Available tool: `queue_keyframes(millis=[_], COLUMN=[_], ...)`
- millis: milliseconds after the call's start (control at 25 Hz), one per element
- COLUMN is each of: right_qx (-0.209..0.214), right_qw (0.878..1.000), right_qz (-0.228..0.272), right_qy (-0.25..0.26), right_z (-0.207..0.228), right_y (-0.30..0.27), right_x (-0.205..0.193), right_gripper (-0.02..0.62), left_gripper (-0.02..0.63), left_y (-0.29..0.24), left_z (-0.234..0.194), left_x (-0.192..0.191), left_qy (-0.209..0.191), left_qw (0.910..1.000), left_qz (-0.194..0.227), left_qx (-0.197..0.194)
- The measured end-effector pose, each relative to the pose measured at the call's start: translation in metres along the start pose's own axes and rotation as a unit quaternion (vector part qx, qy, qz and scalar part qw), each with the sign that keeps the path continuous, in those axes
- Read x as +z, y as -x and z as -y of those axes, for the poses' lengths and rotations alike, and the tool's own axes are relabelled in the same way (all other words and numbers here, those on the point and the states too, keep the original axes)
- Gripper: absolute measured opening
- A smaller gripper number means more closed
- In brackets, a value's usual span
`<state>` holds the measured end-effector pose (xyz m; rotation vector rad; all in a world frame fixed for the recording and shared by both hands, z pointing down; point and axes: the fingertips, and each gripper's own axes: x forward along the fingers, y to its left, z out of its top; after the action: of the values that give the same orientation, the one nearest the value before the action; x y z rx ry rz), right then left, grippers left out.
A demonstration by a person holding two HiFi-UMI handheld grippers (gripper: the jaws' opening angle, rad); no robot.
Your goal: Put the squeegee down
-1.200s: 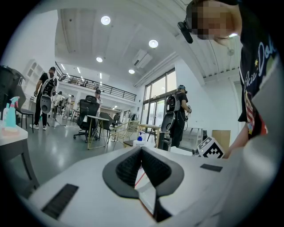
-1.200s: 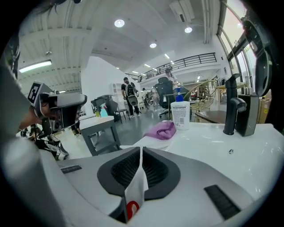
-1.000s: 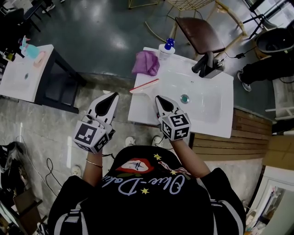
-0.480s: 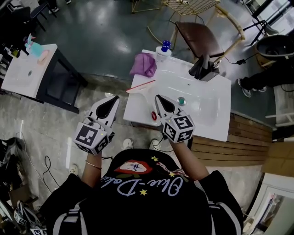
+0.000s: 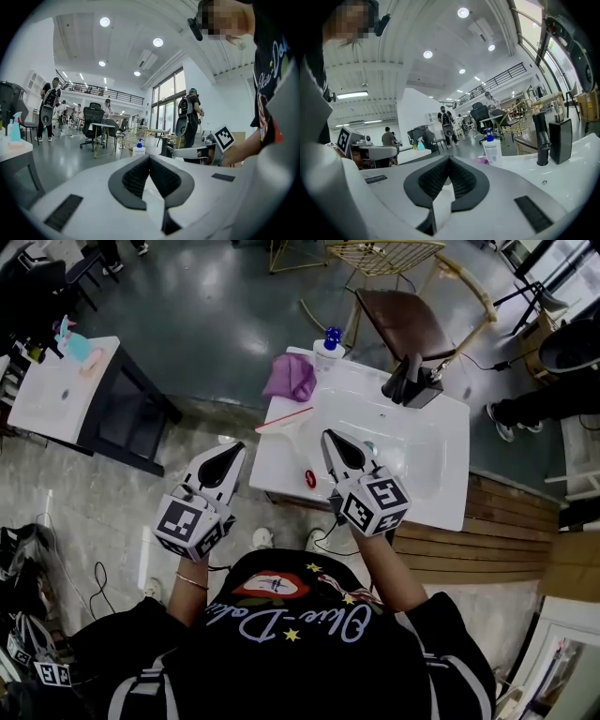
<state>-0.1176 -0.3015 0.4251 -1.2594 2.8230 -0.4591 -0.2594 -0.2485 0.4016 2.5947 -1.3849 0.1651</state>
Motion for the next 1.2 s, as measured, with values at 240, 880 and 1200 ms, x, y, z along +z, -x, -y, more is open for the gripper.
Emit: queue_keyframes(millis=[240,880,1200], right_qx=[0.011,0.025,0.025], right_qw=[1.0,0.999,0.999], right_qz=[0.015,0.023,0.022], right_qy=[0.0,0.0,0.001], right_z=[-0.004,-0.012,-0.013], right_y=[0.004,0.005,0.005], right_x=[0.013,0.024,0.023], right_gripper=[0.018,0.017,0.017], left_gripper=[-0.005,-0.005,-0.005], left_y=[-0.001,0.003,0.002], left_z=[0.005,0.004,0.006], left_x=[-0.002,-0.004,-0.006], left_qy=[-0.005,-0.001,-0.001], left_qw=[0.9999,1.0,0.9999], left_qz=[0.004,0.0,0.003], left_qx=[-0.011,-0.005,-0.009])
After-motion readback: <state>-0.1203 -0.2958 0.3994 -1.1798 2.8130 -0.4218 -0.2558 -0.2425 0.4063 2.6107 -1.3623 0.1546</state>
